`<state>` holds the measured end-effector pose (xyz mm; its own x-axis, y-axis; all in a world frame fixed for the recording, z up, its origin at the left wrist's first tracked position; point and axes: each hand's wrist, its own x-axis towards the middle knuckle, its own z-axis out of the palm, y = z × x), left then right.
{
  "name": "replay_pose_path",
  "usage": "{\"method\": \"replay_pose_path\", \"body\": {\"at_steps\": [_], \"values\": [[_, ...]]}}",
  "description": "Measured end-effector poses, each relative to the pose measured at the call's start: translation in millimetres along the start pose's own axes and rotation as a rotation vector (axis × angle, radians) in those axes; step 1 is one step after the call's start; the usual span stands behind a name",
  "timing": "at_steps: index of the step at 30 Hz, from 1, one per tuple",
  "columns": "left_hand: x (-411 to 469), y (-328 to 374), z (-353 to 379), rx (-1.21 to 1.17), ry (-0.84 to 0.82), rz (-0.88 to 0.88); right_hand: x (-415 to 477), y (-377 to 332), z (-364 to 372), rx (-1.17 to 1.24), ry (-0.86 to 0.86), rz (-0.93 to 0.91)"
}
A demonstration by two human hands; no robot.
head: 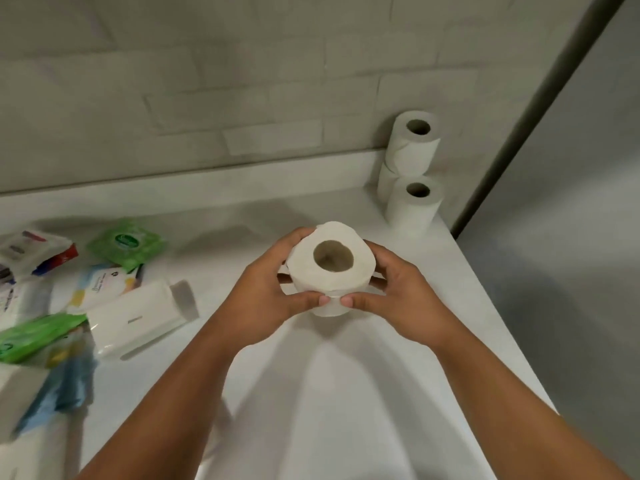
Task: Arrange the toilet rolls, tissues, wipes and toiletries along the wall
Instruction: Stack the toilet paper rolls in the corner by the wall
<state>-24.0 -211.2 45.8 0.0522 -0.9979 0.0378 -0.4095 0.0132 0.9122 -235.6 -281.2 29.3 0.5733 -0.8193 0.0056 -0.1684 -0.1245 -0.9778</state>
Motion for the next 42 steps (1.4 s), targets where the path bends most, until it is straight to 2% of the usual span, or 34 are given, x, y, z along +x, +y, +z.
{"method": "replay_pose_path", "body": {"at_steps": [11, 19, 26, 29, 36, 42], "values": [[138, 30, 98, -0.077, -0.001, 0.073, 45, 45, -134, 0.104, 0.224, 0.002], [216, 36, 127, -0.085, 0.048, 0.078, 94, 58, -183, 0.067, 0.374, -0.068], [239, 13, 148, -0.088, 0.166, 0.024, 122, 76, -197, -0.039, 0.339, -0.061], [234, 7, 159, -0.092, 0.233, -0.007, 124, 85, -199, -0.008, 0.338, -0.036], [235, 2, 179, 0.109, 0.209, 0.003, 123, 93, -197, 0.058, 0.35, -0.038], [237, 2, 180, 0.134, 0.248, 0.005, 125, 100, -197, 0.044, 0.332, -0.012]]}}
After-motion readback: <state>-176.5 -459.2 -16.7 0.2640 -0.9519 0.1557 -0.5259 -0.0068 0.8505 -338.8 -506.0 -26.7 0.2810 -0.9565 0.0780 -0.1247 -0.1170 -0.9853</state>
